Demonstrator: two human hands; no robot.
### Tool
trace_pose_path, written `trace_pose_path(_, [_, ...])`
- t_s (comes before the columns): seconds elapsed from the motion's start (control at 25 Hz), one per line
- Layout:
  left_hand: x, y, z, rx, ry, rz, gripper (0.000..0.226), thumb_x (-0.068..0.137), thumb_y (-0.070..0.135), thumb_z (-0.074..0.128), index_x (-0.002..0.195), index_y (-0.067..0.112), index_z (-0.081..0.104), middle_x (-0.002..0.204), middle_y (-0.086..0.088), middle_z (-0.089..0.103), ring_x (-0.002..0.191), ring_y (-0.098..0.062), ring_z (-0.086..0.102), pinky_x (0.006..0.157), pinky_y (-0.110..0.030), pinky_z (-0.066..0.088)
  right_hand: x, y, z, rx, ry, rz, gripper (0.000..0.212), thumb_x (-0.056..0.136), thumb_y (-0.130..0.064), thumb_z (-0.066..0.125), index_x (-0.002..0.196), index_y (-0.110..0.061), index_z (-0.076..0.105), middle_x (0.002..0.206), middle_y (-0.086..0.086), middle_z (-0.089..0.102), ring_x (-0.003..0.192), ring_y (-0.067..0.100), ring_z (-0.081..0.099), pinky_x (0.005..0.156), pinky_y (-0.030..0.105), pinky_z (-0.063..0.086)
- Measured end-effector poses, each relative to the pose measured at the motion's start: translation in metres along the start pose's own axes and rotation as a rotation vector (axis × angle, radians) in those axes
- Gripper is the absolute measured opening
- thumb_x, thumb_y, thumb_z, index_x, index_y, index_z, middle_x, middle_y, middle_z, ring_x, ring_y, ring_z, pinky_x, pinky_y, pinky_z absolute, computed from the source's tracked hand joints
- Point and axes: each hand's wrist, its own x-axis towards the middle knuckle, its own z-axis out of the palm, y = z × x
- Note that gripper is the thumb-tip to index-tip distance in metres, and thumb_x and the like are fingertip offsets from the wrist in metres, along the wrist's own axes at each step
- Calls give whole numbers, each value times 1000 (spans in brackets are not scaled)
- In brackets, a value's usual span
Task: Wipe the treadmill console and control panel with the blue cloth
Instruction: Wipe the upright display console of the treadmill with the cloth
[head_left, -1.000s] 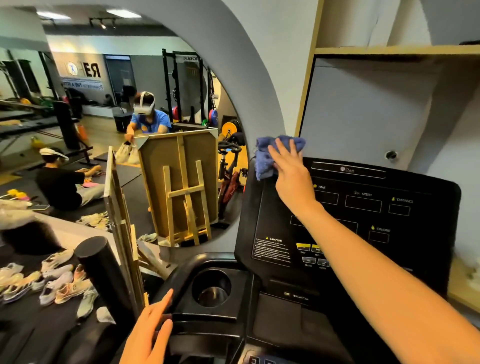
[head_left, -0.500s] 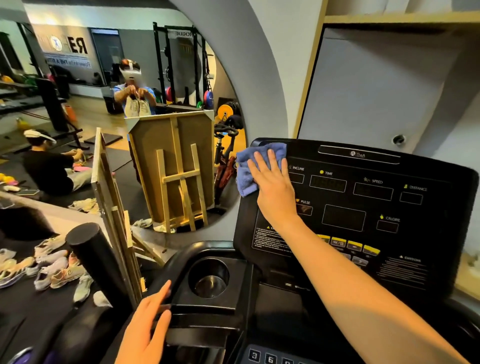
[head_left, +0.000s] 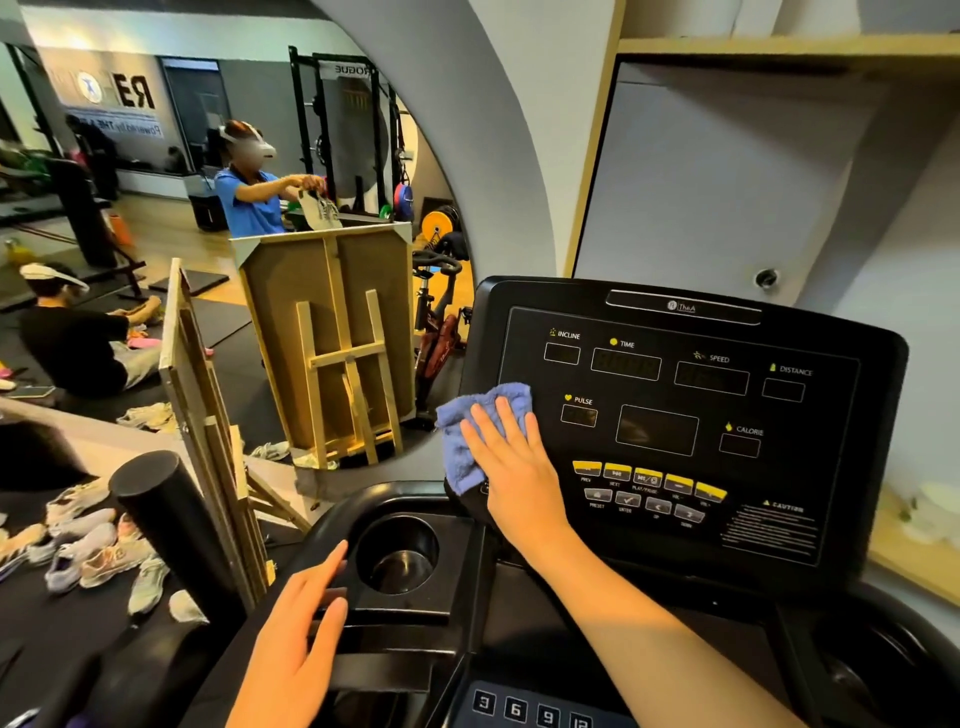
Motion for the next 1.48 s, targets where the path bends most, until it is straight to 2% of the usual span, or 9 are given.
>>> trace_pose_path(0.16, [0,3,4,4,-2,8,59,95,17,57,140,51,38,129,22,54,112,-4,60,96,-29,46,-17,-6,3,50,-23,-31,87,78,0,70,155,-15,34,164,8,31,154,32,20,125,47,3])
trace_pose_path(0.36, [2,8,9,15,-1,27,58,96,19,57,142,49,39,129,26,52,113,-2,59,94,-26,45,-42,-13,10,110,-46,-60,100,73,-1,78,154,-16,23,158,10,41,157,22,-6,127,43,-1])
trace_pose_path(0.56, [3,15,17,28,-9,56,57,96,21,56,144,45,39,127,28,51,113,-1,58,89,-22,43,-64,-27,0,148,-203,-98,81,58,-12,89,135,-13,63,144,8,60,144,27,43,124,41,4])
trace_pose_path(0.68, [0,20,19,24,-12,59,56,96,21,56,143,46,39,127,28,51,112,-2,59,89,-22,44,-73,-30,-2,229,-109,-50,59,73,-8,74,131,-12,64,145,8,57,152,27,24,125,34,-3])
trace_pose_path(0.84, [-5,32,19,8,-1,96,56,96,20,56,144,43,41,130,23,53,115,-6,59,95,-27,46,-77,-23,-35,384,-76,64,57,70,12,76,123,-8,72,139,12,63,138,31,51,121,19,-3])
trace_pose_path(1.0, [-8,48,21,5,-5,135,54,97,24,54,146,44,39,134,23,51,123,-3,54,97,-25,44,-93,5,-71,498,109,152,50,84,12,57,128,-7,69,142,6,61,150,10,30,127,29,11])
trace_pose_path(1.16, [-20,67,31,25,-25,175,53,98,27,52,145,46,37,134,23,50,122,3,51,98,-21,42,-140,35,-127,536,170,298,61,88,17,52,137,-17,62,151,6,53,149,27,36,125,36,18])
trace_pose_path(1.32, [-40,79,43,28,-55,202,54,97,27,53,140,55,34,133,26,49,120,10,49,98,-20,41,-196,61,-169,507,155,432,77,82,28,59,140,-24,59,154,2,50,150,34,32,124,23,14])
trace_pose_path(1.48, [-71,81,49,48,-49,176,52,99,24,51,142,50,39,128,20,54,118,9,50,93,-19,40,-242,71,-206,479,165,473,73,82,31,57,138,-17,61,151,3,53,151,23,34,124,45,22])
